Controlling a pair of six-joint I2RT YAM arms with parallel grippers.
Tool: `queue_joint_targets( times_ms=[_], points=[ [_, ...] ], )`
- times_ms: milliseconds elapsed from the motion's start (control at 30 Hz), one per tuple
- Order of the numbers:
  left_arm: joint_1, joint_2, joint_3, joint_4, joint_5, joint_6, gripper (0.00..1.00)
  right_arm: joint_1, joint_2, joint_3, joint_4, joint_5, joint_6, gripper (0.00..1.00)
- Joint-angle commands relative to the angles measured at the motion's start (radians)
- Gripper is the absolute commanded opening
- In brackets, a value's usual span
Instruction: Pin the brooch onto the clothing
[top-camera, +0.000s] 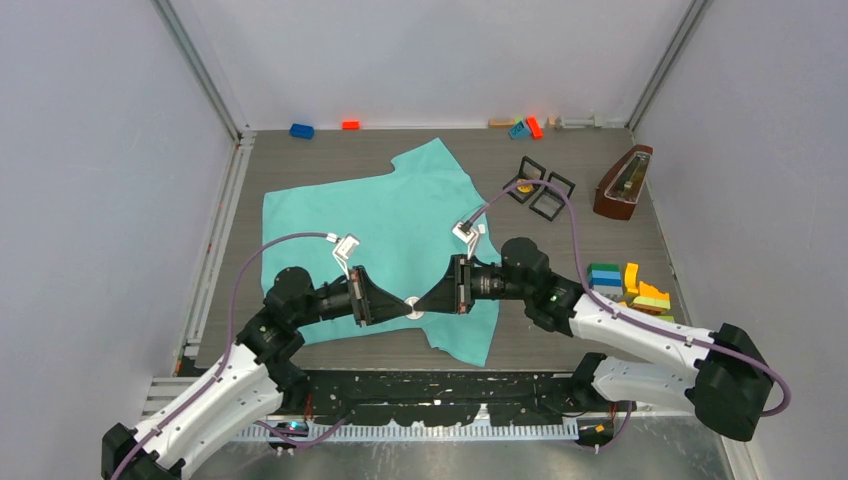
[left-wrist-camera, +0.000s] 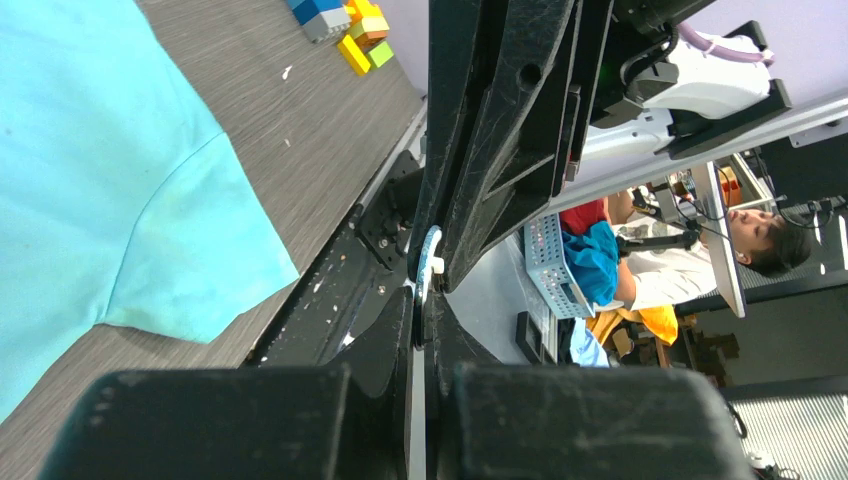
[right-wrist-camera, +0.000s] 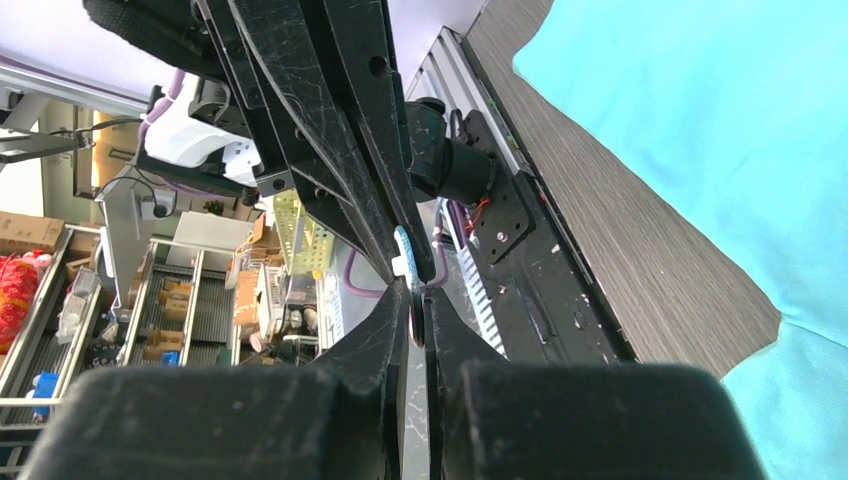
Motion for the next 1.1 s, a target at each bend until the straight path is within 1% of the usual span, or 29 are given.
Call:
queue_joint_targets(
  times_ms=[0, 167, 300, 500, 633, 700, 833, 900, 967, 1000, 1033, 1067],
  points=[
    [-0.013, 0.006, 0.024, 0.124, 0.044, -0.008, 0.0, 0.008, 0.068, 0.03, -0.012, 0.065, -0.036, 0.08],
    [-0.013, 0.019, 0.023, 0.137, 0.048, -0.009, 0.0, 0.013, 0.111, 0.038, 0.014, 0.054, -0.035, 0.09],
    [-0.013, 0.01, 0.017, 0.127, 0.038, -0.009, 0.0, 0.013, 0.105, 0.036, 0.026, 0.049, -0.033, 0.1],
    [-0.013, -0.027, 0.024, -0.014, -0.053, 0.034, 0.0, 0.013, 0.032, 0.023, 0.022, 0.05, -0.025, 0.18],
    [-0.013, -0.029, 0.033, -0.111, -0.116, 0.053, 0.0, 0.013, -0.033, 0.014, 0.009, 0.049, -0.021, 0.32],
    [-0.013, -0.026, 0.033, -0.154, -0.141, 0.052, 0.0, 0.013, -0.067, 0.005, 0.007, 0.046, -0.017, 0.44],
    [-0.013, -0.004, 0.048, -0.22, -0.192, 0.044, 0.0, 0.013, -0.143, -0.014, -0.011, 0.065, -0.012, 0.6],
    [-0.013, 0.008, 0.058, -0.248, -0.215, 0.038, 0.0, 0.013, -0.181, -0.011, -0.057, 0.102, -0.02, 0.65],
    [-0.012, 0.019, 0.066, -0.282, -0.241, 0.032, 0.0, 0.013, -0.213, 0.0, -0.134, 0.192, -0.033, 0.68],
    [-0.012, 0.023, 0.07, -0.297, -0.253, 0.033, 0.0, 0.013, -0.228, 0.006, -0.2, 0.227, -0.04, 0.69],
    [-0.01, 0.029, 0.075, -0.313, -0.263, 0.038, 0.0, 0.013, -0.233, 0.036, -0.237, 0.313, -0.048, 0.71],
    [-0.005, 0.035, 0.082, -0.329, -0.273, 0.046, 0.0, 0.013, -0.23, 0.049, -0.361, 0.362, -0.061, 0.71]
  ],
)
